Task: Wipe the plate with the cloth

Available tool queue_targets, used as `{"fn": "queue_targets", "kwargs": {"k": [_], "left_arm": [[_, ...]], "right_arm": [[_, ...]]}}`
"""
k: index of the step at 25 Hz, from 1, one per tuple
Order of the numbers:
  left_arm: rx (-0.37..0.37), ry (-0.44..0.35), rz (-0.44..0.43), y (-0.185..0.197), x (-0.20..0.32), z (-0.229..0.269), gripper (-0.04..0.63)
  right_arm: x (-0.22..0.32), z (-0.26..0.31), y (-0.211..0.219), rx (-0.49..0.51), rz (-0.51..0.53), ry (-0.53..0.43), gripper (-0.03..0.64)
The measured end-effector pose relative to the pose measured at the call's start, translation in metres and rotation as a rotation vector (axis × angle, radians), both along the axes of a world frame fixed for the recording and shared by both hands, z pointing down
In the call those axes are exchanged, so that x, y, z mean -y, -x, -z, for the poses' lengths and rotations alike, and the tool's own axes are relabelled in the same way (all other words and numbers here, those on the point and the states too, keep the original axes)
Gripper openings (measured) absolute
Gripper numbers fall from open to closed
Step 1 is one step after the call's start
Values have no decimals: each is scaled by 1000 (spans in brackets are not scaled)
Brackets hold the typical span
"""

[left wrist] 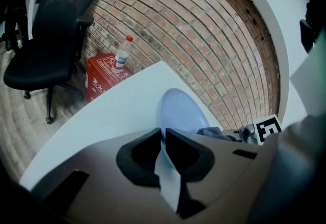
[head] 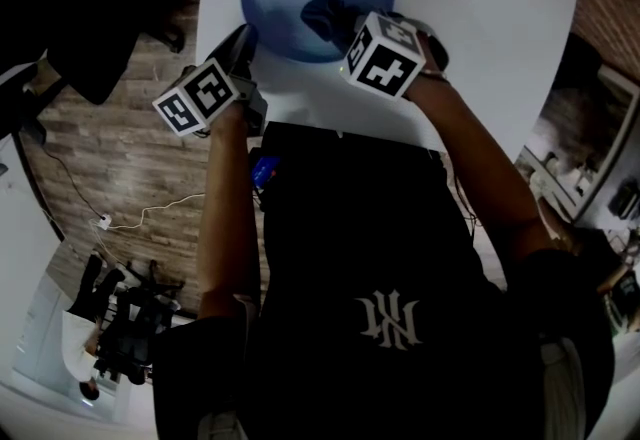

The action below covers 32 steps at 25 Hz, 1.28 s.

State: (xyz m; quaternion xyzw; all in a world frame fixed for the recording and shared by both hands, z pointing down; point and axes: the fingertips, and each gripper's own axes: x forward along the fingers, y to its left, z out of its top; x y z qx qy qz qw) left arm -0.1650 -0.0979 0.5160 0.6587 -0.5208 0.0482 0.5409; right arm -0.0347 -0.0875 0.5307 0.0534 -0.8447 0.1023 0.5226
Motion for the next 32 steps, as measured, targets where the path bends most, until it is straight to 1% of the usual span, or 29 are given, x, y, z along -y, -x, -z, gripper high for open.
{"fn": "queue_targets", "kwargs": {"k": [6, 8, 13, 17, 24, 32], "left_arm": [[3, 0, 1, 1, 1, -1, 32], [4, 1, 2, 3, 1, -1, 32], [3, 3, 6, 3, 2, 1, 32], [4, 5, 6, 0, 1, 2, 32], [6, 6, 8, 3, 1, 0, 32], [11, 4, 3, 3, 2, 0, 32]], "right_arm": [[24, -4, -23, -30, -64, -20, 84], [31, -4, -26, -39, -70, -32, 84], [41, 0, -29, -53, -69, -62, 84], [48, 4, -32, -72, -40, -107, 84], [65, 1, -34, -113, -26, -171, 84], [93, 6, -30, -149, -14, -266, 84]]}}
